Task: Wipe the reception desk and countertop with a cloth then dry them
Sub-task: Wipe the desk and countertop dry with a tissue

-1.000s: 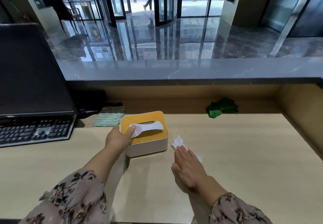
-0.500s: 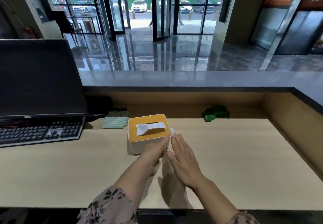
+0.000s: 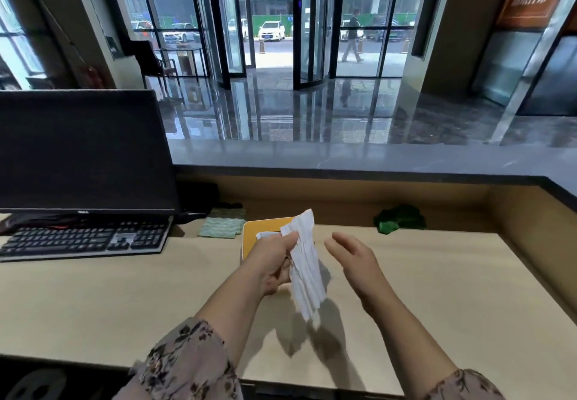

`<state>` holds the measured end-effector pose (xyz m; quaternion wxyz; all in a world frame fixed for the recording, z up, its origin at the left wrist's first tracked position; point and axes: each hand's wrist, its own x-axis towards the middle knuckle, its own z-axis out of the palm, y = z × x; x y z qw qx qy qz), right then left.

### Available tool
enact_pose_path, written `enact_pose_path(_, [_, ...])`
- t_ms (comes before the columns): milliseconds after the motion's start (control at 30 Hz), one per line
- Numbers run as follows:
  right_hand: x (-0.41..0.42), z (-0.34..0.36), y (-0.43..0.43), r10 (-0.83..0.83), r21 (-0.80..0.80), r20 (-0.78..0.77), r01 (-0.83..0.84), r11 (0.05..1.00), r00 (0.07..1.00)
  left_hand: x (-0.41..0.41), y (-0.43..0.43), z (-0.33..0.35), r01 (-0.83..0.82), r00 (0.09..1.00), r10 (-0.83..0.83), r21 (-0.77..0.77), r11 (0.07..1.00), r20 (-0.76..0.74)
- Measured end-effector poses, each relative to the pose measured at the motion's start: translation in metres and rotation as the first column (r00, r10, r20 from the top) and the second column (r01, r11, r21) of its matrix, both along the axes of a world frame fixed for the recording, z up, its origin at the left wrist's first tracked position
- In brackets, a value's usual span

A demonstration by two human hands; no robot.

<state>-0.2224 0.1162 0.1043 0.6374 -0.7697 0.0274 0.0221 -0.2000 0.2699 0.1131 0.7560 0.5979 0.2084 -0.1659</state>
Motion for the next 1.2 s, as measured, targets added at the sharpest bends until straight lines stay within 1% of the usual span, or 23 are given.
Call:
enact_pose_path(33, [0.005, 0.005, -0.003, 0.082, 0.047, -0.09, -0.078, 0.996, 0.993, 0.003, -0.002, 0.003, 0.023, 1.0, -0.023, 0.0, 1.0, 0.008])
enact_pose_path(67, [0.014, 0.008, -0.008, 0.171, 0.075, -0.146, -0.162, 0.984, 0.974, 0.01, -0.008, 0.008, 0.039, 0.999, -0.039, -0.004, 0.999, 0.019])
enact_pose_path(133, [0.02, 0.012, -0.009, 0.264, 0.061, -0.192, -0.257, 0.964, 0.945, 0.016, -0.013, 0.016, 0.043, 0.999, -0.044, 0.032, 0.999, 0.027])
enact_pose_path(167, [0.026, 0.014, -0.012, 0.264, 0.05, -0.188, -0.259, 0.965, 0.946, 0.021, -0.018, 0.019, 0.045, 0.998, -0.047, 0.066, 0.997, 0.032])
enact_pose_path(267, [0.046, 0.017, -0.028, 0.148, 0.036, -0.182, -0.144, 0.989, 0.972, 0.037, -0.028, 0.022, 0.096, 0.993, -0.105, 0.137, 0.986, 0.053])
enact_pose_path(367, [0.072, 0.024, -0.056, 0.047, 0.071, -0.175, -0.035, 0.997, 0.984, 0.056, -0.032, 0.023, 0.114, 0.991, -0.12, 0.101, 0.988, 0.062])
enact_pose_path(433, [0.088, 0.028, -0.072, 0.0, 0.11, -0.173, 0.019, 0.994, 0.985, 0.066, -0.033, 0.023, 0.07, 0.993, -0.079, 0.11, 0.992, 0.084])
enact_pose_path(533, [0.108, 0.029, -0.089, -0.034, 0.143, -0.215, 0.066, 0.988, 0.976, 0.077, -0.037, 0.026, -0.03, 0.993, 0.022, 0.062, 0.998, 0.119])
enact_pose_path(667, [0.126, 0.028, -0.099, -0.078, 0.178, -0.258, 0.126, 0.976, 0.963, 0.082, -0.041, 0.027, -0.14, 0.979, 0.12, 0.117, 0.983, 0.163])
enact_pose_path(733, [0.134, 0.03, -0.1, -0.082, 0.182, -0.247, 0.13, 0.975, 0.966, 0.082, -0.04, 0.026, -0.243, 0.962, 0.212, 0.189, 0.951, 0.172])
enact_pose_path(767, [0.137, 0.032, -0.098, -0.072, 0.179, -0.243, 0.117, 0.977, 0.967, 0.083, -0.039, 0.025, -0.29, 0.951, 0.246, 0.267, 0.919, 0.186])
enact_pose_path(833, [0.142, 0.035, -0.093, -0.028, 0.178, -0.228, 0.07, 0.981, 0.973, 0.085, -0.039, 0.024, -0.375, 0.924, 0.288, 0.445, 0.813, 0.251])
enact_pose_path(900, [0.148, 0.039, -0.086, 0.034, 0.164, -0.179, -0.005, 0.987, 0.983, 0.086, -0.043, 0.027, -0.481, 0.875, 0.337, 0.534, 0.695, 0.349])
enact_pose_path(933, [0.151, 0.042, -0.081, 0.067, 0.143, -0.15, -0.045, 0.989, 0.986, 0.088, -0.045, 0.029, -0.482, 0.874, 0.335, 0.552, 0.68, 0.352])
enact_pose_path(967, [0.154, 0.046, -0.075, 0.1, 0.116, -0.135, -0.085, 0.99, 0.986, 0.09, -0.047, 0.03, -0.436, 0.899, 0.322, 0.533, 0.725, 0.297])
enact_pose_path(1000, [0.157, 0.05, -0.069, 0.135, 0.082, -0.133, -0.124, 0.989, 0.982, 0.092, -0.051, 0.031, -0.351, 0.937, 0.3, 0.471, 0.809, 0.182])
enact_pose_path(1033, [0.159, 0.054, -0.06, 0.172, 0.045, -0.143, -0.167, 0.985, 0.975, 0.094, -0.054, 0.031, -0.255, 0.965, 0.26, 0.346, 0.903, 0.031])
enact_pose_path(1067, [0.159, 0.056, -0.054, 0.204, 0.019, -0.157, -0.203, 0.979, 0.966, 0.094, -0.059, 0.031, -0.17, 0.976, 0.19, 0.18, 0.969, -0.101])
enact_pose_path(1100, [0.16, 0.058, -0.047, 0.233, 0.012, -0.176, -0.235, 0.972, 0.956, 0.095, -0.062, 0.031, -0.12, 0.978, 0.117, -0.005, 0.993, -0.171])
enact_pose_path(1133, [0.16, 0.06, -0.041, 0.257, 0.027, -0.199, -0.257, 0.966, 0.946, 0.097, -0.065, 0.029, -0.113, 0.981, 0.08, -0.181, 0.977, -0.179])
enact_pose_path(1167, [0.16, 0.062, -0.035, 0.271, 0.055, -0.23, -0.266, 0.962, 0.935, 0.099, -0.065, 0.028, -0.141, 0.982, 0.09, -0.327, 0.934, -0.165])
enact_pose_path(1200, [0.16, 0.064, -0.03, 0.277, 0.082, -0.261, -0.265, 0.961, 0.925, 0.102, -0.065, 0.027, -0.184, 0.98, 0.128, -0.438, 0.88, -0.154])
